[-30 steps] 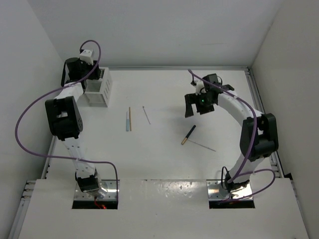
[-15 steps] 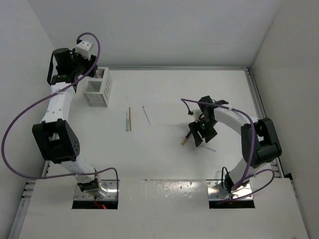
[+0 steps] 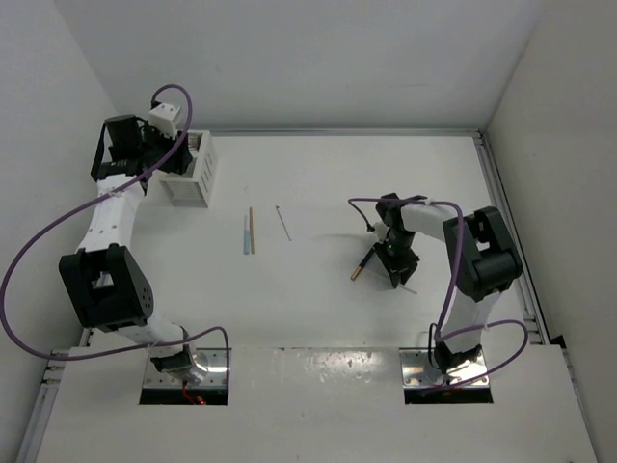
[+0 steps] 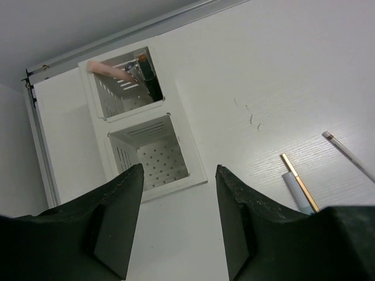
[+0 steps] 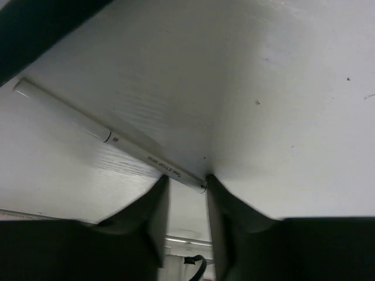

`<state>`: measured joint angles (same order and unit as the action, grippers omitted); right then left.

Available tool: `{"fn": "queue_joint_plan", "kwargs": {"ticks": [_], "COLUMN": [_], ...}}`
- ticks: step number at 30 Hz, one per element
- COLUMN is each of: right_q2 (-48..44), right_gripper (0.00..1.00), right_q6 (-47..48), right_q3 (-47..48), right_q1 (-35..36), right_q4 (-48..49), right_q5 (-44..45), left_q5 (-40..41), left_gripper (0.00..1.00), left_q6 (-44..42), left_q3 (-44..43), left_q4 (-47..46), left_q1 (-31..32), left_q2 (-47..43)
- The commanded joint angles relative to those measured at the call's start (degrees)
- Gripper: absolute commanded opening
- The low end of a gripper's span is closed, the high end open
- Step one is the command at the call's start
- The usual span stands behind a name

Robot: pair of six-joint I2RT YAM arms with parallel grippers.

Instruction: Organize the makeup

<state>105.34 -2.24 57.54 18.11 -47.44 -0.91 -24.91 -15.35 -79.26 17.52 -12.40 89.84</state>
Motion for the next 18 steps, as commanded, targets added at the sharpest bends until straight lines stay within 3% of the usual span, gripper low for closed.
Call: {"fn": "queue_joint_plan", "kwargs": {"ticks": [1,4,7,14,18], "right_q2": [0.75,-0.75,-2.15,-5.75,-14.87], "right_gripper": [0.25,0.09,0.0,0.0,0.0], "right_q6": [-2.24,-2.24,-1.89,-4.87,-9.18], "right_q3": [0.03,-2.69,-4.19,-5.07,-5.78], "right_q1": [0.08,0.44,0.61,0.79,-1.06], "right_q4": [2.0,3.41,4.11,3.41,5.86], "right_q5": [0.82,1.86,2.04,1.96,3.01], "left_q5": [-1.02,-1.54,-2.07,-6.29,-11.91], "left_gripper": [0.58,0.58,0.58,0.55,0.55], "left_q6": [0.94,0.94,1.46,2.08,0.16], "left_q3": [-0.01,-0.01,-0.01,-0.01,-1.32], "left_q4": [-0.99,-0.99,-0.99,-0.99,3.12], "left_q1": [-0.87,-0.87,-0.87,-0.35,1.41], "left_q2": [-4.41,-4.41,-4.41,-4.41,-4.41]}}
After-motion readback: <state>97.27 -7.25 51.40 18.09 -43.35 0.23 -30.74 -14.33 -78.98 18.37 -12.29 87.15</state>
